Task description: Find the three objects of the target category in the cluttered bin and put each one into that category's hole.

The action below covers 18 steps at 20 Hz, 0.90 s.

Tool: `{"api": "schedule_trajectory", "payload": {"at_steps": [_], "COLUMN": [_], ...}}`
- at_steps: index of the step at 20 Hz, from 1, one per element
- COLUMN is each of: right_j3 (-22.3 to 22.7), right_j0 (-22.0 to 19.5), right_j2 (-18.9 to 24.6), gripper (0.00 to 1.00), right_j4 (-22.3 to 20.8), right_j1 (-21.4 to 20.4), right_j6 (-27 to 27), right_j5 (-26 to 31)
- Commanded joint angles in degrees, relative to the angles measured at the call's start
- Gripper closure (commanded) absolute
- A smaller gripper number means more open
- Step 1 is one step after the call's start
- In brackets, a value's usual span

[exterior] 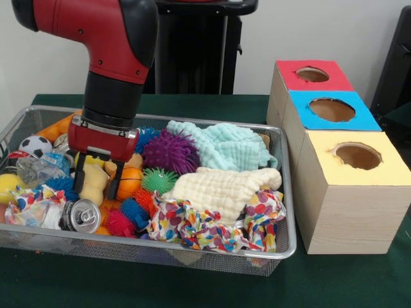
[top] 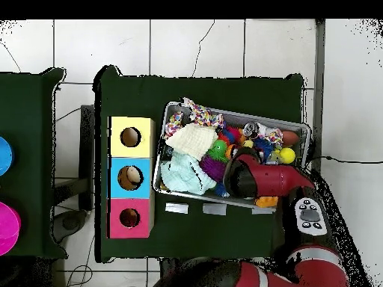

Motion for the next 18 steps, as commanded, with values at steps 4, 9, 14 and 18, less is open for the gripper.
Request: {"api": "schedule_trajectory", "payload": {"at_steps": [4,9,14,18], "right_j3": [-0.2,-0.5,-2.0,-2.1], "right_j0": [2.8,3.8,2.8,2.2], "right_j2": [-2.5,-3.9,-2.6,-1.6], "gripper": [0.0,0.0,0.0,0.0], "right_j4": [1.5,2.7,3.8,4.9], "right_j1": [3.9,4.6,8.5,9.8], "right_j6": [4.8,3.7,2.5,2.1], "right_j5": [9.4,15.0,19.0,21.7]}}
